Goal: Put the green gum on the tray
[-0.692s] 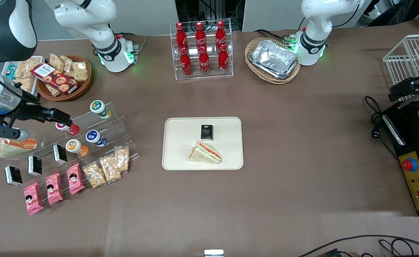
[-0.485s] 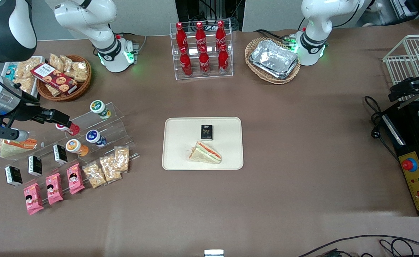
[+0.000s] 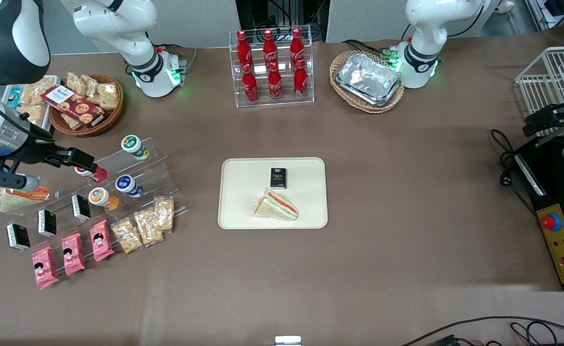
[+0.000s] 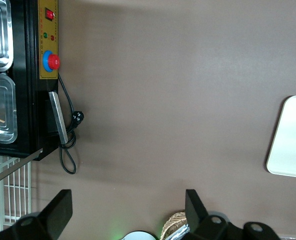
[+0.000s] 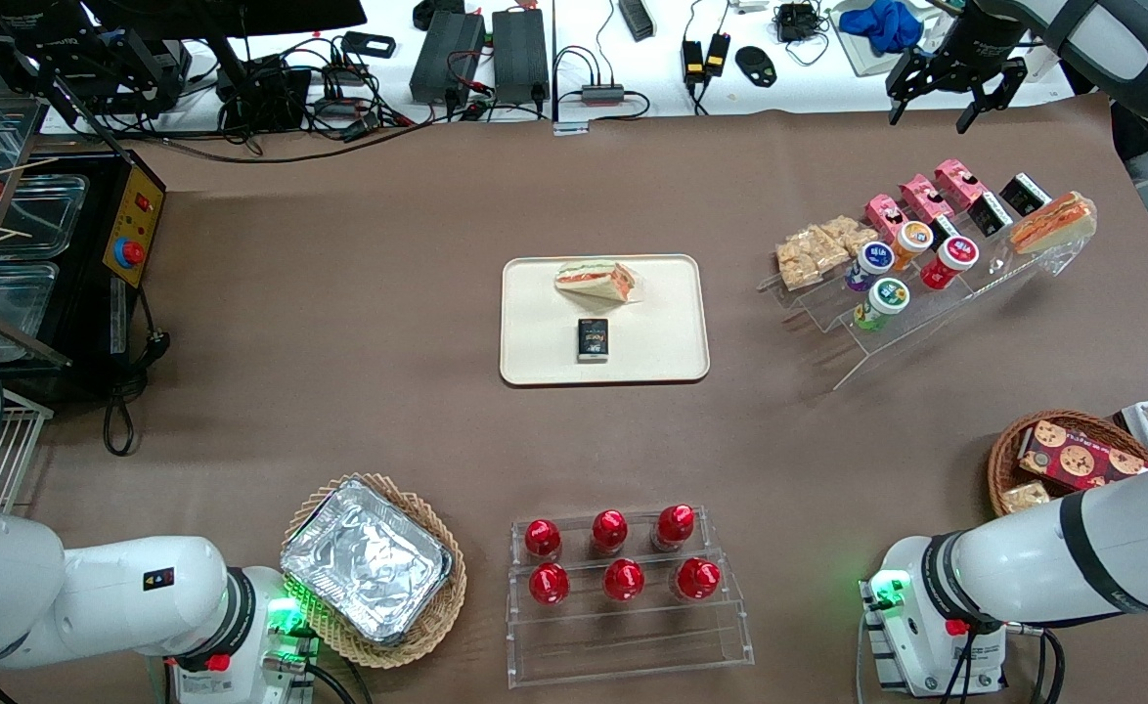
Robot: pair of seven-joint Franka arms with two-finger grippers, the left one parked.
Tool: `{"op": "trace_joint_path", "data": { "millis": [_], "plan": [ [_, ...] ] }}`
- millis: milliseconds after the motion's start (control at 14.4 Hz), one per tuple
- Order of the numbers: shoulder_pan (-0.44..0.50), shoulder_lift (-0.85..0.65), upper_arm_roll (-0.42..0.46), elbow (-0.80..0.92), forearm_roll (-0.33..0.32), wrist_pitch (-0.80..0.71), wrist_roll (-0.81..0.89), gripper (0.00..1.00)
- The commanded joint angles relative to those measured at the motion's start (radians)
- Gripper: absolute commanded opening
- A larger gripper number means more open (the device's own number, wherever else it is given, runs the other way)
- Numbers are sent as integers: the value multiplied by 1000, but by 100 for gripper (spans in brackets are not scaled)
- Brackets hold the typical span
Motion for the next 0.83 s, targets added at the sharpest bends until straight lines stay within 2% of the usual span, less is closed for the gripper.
{"op": "trace_joint_path", "data": {
  "millis": [0, 485, 762],
  "plan": [
    [-9, -48, 4, -68, 29, 3, -19, 100],
    [7, -367, 10, -456, 18, 103, -38, 100],
    [15, -431, 10, -550, 14, 144, -38, 100]
  ]
}}
